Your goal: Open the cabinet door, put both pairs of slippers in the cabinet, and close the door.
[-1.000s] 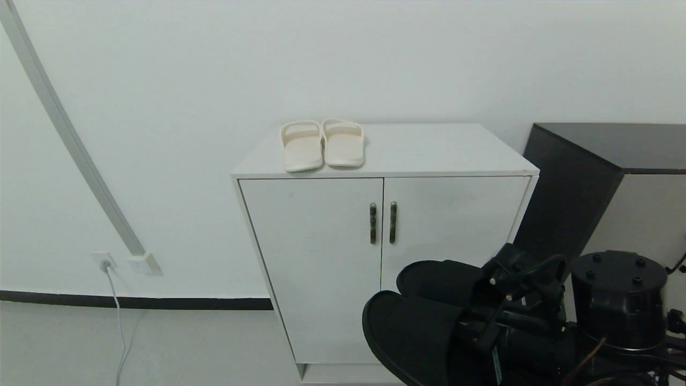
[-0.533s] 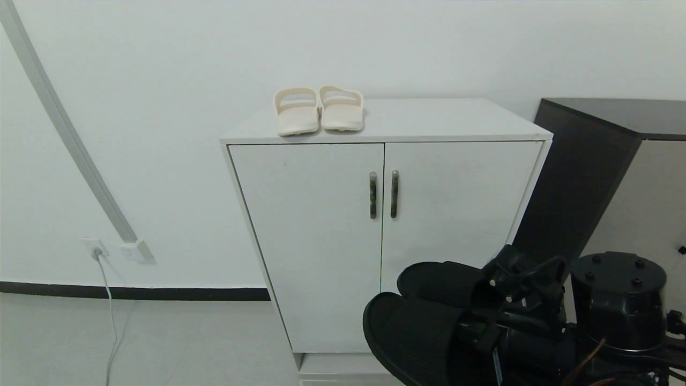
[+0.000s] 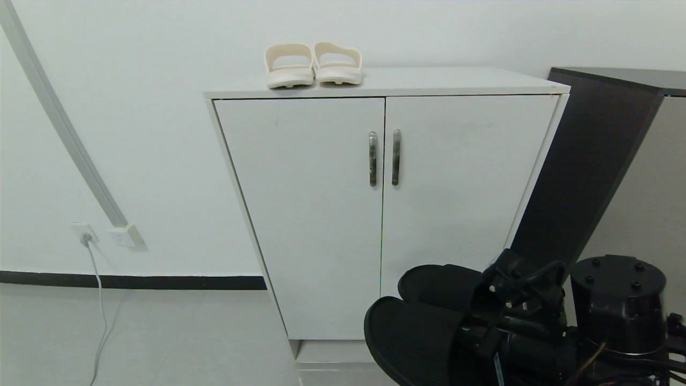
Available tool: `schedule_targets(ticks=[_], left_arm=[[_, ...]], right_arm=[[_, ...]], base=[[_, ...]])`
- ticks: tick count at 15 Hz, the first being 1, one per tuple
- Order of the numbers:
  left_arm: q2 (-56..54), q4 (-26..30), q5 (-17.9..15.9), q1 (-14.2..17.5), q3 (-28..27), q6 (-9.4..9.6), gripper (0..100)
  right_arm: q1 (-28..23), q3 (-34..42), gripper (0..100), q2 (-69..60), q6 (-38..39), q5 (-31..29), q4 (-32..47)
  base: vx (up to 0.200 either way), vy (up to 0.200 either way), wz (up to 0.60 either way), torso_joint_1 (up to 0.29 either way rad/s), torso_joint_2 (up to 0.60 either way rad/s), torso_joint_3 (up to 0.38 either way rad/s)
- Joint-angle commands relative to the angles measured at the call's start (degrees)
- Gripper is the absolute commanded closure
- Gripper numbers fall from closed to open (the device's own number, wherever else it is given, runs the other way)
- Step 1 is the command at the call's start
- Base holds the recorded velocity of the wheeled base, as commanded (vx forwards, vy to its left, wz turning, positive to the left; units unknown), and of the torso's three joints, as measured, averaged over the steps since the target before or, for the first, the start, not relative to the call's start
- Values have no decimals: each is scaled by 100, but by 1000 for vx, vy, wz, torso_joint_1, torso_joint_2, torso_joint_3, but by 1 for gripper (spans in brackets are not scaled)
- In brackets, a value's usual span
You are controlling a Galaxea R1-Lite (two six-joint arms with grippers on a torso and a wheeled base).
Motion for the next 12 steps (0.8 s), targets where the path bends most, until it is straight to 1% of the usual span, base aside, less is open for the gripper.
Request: schedule_targets(ticks=[1, 4, 5, 6, 7, 9, 10, 11, 12], left_arm=[[-1, -4, -4, 7, -1, 16, 0], [-1, 4, -4, 7, -10, 16, 0], [-1, 13, -13, -2, -19, 77, 0], [69, 13, -4, -2, -19, 279, 0], [236, -4, 22, 7, -37, 429, 0], [465, -13, 22, -2, -37, 552, 0], [544, -13, -4, -2, -54, 569, 0], [869, -75, -4, -2, -450, 455, 0], [1186, -83, -40, -28, -872, 209, 0]], right_arm=[[3, 9, 100, 9, -5, 4, -11], [3, 35, 100, -17, -5, 4, -20], [3, 61, 100, -26, -5, 12, -90], [3, 88, 100, -17, -14, 12, -222], [3, 141, 100, 1, -14, 4, -354], [3, 202, 100, 18, -49, 4, -503], [3, 202, 100, 27, -49, -5, -503], [3, 202, 100, 62, -49, -5, -503], [-6, 202, 100, 124, -49, -5, -512]], base=[[0, 0, 0, 2, 115, 90], [0, 0, 0, 0, 0, 0], [0, 0, 0, -17, 46, 105], [0, 0, 0, -12, 168, 144], [0, 0, 0, -2, 90, 80], [0, 0, 0, -1, 33, 21], [0, 0, 0, 0, 0, 0], [0, 0, 0, 0, 0, 0], [0, 0, 0, 0, 0, 0]])
